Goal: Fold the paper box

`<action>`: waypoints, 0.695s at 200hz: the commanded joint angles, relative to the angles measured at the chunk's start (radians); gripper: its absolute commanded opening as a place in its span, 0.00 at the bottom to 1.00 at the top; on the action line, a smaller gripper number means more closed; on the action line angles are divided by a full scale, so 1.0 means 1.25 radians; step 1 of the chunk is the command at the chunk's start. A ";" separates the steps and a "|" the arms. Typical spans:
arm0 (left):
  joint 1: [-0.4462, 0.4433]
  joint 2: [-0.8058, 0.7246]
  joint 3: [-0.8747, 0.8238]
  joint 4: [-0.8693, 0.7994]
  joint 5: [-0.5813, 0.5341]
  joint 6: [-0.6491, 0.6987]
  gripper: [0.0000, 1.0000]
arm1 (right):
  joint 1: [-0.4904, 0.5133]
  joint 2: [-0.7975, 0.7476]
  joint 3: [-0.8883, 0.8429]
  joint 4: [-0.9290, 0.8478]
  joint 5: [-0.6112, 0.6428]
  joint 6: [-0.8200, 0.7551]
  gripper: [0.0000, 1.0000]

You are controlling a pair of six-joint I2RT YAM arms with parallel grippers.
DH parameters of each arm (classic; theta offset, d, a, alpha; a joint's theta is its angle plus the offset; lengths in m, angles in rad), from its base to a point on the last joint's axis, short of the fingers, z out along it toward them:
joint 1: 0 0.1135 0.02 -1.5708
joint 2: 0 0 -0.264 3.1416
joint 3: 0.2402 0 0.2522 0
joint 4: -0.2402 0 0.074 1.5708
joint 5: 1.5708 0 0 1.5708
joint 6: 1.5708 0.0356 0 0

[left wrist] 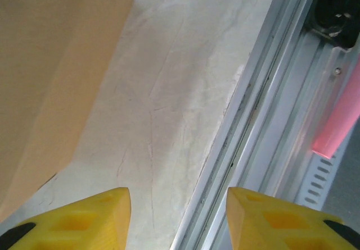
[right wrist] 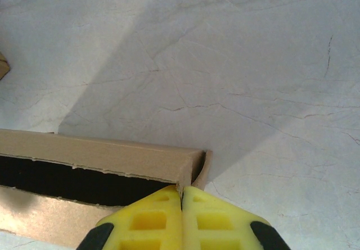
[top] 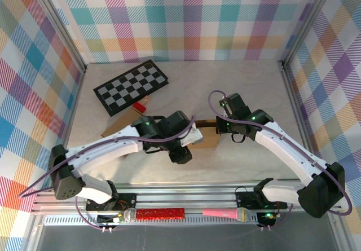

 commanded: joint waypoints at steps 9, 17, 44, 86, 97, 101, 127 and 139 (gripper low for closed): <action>-0.004 0.065 -0.019 0.088 -0.081 -0.076 0.49 | 0.008 -0.008 -0.014 -0.037 -0.022 0.011 0.00; -0.004 0.087 -0.007 0.098 -0.094 -0.086 0.49 | 0.009 -0.008 -0.014 -0.039 -0.022 0.012 0.00; -0.009 0.146 0.021 0.141 -0.196 -0.183 0.47 | 0.012 -0.009 -0.011 -0.042 -0.024 0.013 0.00; -0.009 0.180 0.030 0.215 -0.252 -0.257 0.48 | 0.014 -0.011 -0.014 -0.037 -0.040 0.024 0.00; -0.009 0.186 0.026 0.235 -0.257 -0.267 0.48 | 0.014 -0.011 -0.015 -0.037 -0.041 0.028 0.00; -0.009 0.185 0.024 0.247 -0.253 -0.267 0.48 | 0.015 -0.011 -0.014 -0.037 -0.041 0.030 0.00; -0.009 0.187 0.016 0.291 -0.234 -0.263 0.49 | 0.015 -0.007 -0.007 -0.038 -0.041 0.052 0.00; -0.010 0.191 0.015 0.300 -0.226 -0.259 0.49 | 0.016 -0.003 0.000 -0.040 -0.040 0.069 0.00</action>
